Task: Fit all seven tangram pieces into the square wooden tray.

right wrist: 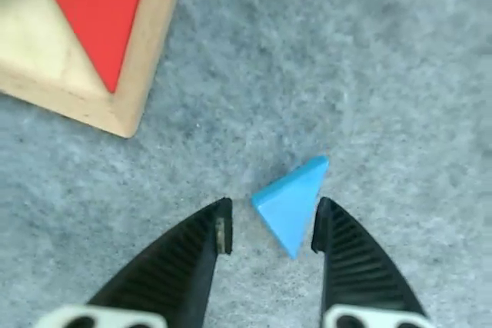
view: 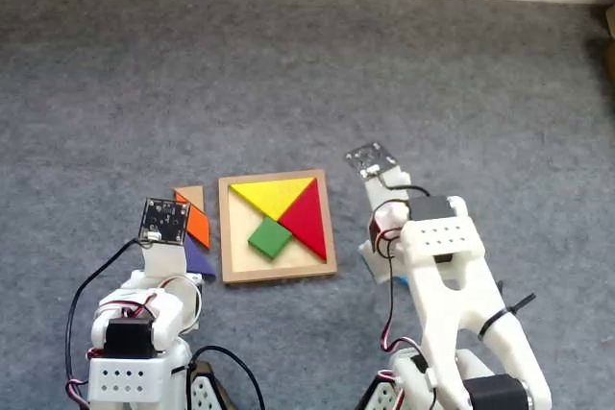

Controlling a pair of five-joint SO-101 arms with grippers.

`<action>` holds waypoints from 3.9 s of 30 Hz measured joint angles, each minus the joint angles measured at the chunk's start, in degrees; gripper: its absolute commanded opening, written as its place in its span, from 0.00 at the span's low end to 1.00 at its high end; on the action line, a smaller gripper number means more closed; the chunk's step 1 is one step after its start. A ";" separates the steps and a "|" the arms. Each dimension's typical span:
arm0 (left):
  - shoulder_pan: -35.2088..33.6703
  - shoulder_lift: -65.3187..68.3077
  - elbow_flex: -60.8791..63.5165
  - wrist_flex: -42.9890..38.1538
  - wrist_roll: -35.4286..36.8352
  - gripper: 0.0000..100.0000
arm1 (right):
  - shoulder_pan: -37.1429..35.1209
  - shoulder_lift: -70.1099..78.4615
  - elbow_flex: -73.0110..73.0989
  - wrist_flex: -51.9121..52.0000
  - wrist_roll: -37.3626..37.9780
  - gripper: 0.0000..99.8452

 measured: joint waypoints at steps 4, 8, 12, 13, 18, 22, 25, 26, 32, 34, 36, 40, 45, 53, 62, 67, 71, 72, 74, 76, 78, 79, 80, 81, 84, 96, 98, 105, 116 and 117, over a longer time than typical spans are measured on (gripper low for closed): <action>0.00 0.00 0.00 0.00 0.00 0.07 | -0.09 4.04 0.00 -0.35 -3.34 0.18; 0.00 0.00 0.00 0.00 0.00 0.07 | 0.26 9.41 -0.09 -3.34 -5.71 0.18; 0.00 0.00 0.00 0.00 0.00 0.07 | 2.29 13.89 -0.18 -6.24 -6.15 0.18; 0.00 0.00 0.00 0.00 0.00 0.07 | 2.73 14.51 -0.18 -6.42 -6.24 0.17; 0.00 0.00 0.00 0.00 0.00 0.07 | 3.87 16.53 -0.88 -6.68 -6.24 0.08; 0.00 0.00 0.00 0.00 0.00 0.07 | 4.84 16.62 -0.97 -7.56 -6.24 0.05; 0.00 0.00 0.00 0.00 0.00 0.07 | 5.27 16.70 -0.97 -7.74 -6.24 0.05; 0.00 0.00 0.00 0.00 0.00 0.07 | 5.27 16.70 -0.97 -7.74 -6.24 0.03; 0.00 0.00 0.00 0.00 0.00 0.07 | 4.92 12.48 -1.58 -5.27 -4.92 0.01; 0.00 0.00 0.00 0.00 0.00 0.07 | 4.57 8.70 -1.93 -2.37 -2.37 0.01; 0.00 0.00 0.00 0.00 0.00 0.07 | 4.48 5.54 -4.40 0.53 -0.26 0.01; 0.00 0.00 0.00 0.00 0.00 0.07 | 0.53 3.96 -10.29 6.59 3.16 0.01; 0.00 0.00 0.00 0.00 0.00 0.07 | -7.65 7.03 -16.97 9.76 7.12 0.01; 0.00 0.00 0.00 0.00 0.00 0.07 | -20.04 18.99 -23.91 10.20 11.96 0.01; 0.00 0.00 0.00 0.00 0.00 0.07 | -27.43 27.60 -29.80 10.20 12.57 0.01; 0.00 0.00 0.00 0.00 0.00 0.07 | -28.40 31.47 -32.70 8.88 12.57 0.02; 0.00 0.00 0.00 0.00 0.00 0.07 | -28.40 32.18 -32.79 7.74 12.57 0.09; 0.00 0.00 0.00 0.00 0.00 0.07 | -28.40 32.18 -32.79 7.65 12.48 0.11; 0.00 0.00 0.00 0.00 0.00 0.07 | -28.40 32.18 -32.79 7.65 10.55 0.12; 0.00 0.00 0.00 0.00 0.00 0.07 | -28.40 32.18 -32.88 7.65 9.23 0.12; 0.00 0.00 0.00 0.00 0.00 0.07 | -28.40 32.18 -34.11 7.56 8.70 0.12; 0.00 0.00 0.00 0.00 0.00 0.07 | -28.40 32.18 -34.81 7.65 8.53 0.12; 0.00 0.00 0.00 0.00 0.00 0.07 | -28.13 32.18 -35.25 7.65 8.53 0.12; 0.00 0.00 0.00 0.00 0.00 0.07 | -27.69 32.18 -35.34 7.47 8.44 0.12; 0.00 0.00 0.00 0.00 0.00 0.07 | -25.85 32.18 -35.34 7.65 8.44 0.12; 0.00 0.00 0.00 0.00 0.00 0.07 | -24.00 32.18 -35.34 7.65 8.44 0.12; 0.00 0.00 0.00 0.00 0.00 0.07 | -24.00 32.18 -35.34 7.65 8.44 0.12; 0.00 0.00 0.00 0.00 0.00 0.07 | -24.00 32.18 -33.49 -0.35 8.44 0.12; 0.00 0.00 0.00 0.00 0.00 0.07 | -23.38 32.00 -32.79 -1.85 8.44 0.12; 0.00 0.00 0.00 0.00 0.00 0.07 | -23.30 31.38 -32.70 -1.67 8.44 0.12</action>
